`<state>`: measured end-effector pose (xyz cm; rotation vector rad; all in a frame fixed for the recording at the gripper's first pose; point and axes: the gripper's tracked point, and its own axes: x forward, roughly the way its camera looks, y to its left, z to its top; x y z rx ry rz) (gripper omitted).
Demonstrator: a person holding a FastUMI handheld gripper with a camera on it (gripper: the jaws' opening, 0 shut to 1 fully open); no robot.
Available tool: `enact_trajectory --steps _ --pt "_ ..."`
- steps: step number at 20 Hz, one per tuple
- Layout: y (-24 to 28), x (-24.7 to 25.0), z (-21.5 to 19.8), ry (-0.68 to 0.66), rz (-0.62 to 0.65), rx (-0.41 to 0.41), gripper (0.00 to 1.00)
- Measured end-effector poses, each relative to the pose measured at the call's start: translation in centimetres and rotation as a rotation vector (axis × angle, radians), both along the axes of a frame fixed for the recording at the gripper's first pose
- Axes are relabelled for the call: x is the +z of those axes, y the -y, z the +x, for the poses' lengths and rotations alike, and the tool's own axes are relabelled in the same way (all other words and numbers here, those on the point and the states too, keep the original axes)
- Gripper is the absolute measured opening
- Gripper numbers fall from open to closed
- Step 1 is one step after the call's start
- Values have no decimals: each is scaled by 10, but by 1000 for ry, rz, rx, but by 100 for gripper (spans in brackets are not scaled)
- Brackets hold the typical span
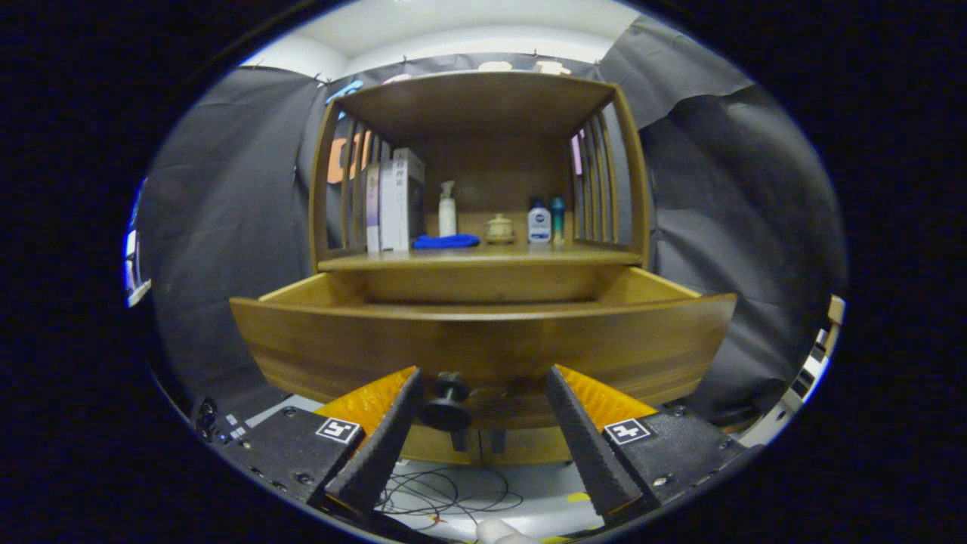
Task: Pull open the drawer, take out the items inside it, and place them on the countertop above the cabinet.
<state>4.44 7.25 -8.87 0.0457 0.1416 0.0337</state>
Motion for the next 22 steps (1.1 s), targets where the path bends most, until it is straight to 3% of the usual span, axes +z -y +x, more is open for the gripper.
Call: enact_trajectory --steps 6,8,13,16,20,22 --pt "26 91 16 73 28 -17 100" --pt "31 115 37 42 38 -31 100" --pt "3 158 98 -87 43 56 100" --pt "-9 153 132 -228 -36 64 100" --pt "-22 110 161 -469 -165 77 100" --pt "-38 76 161 -619 -132 125 95"
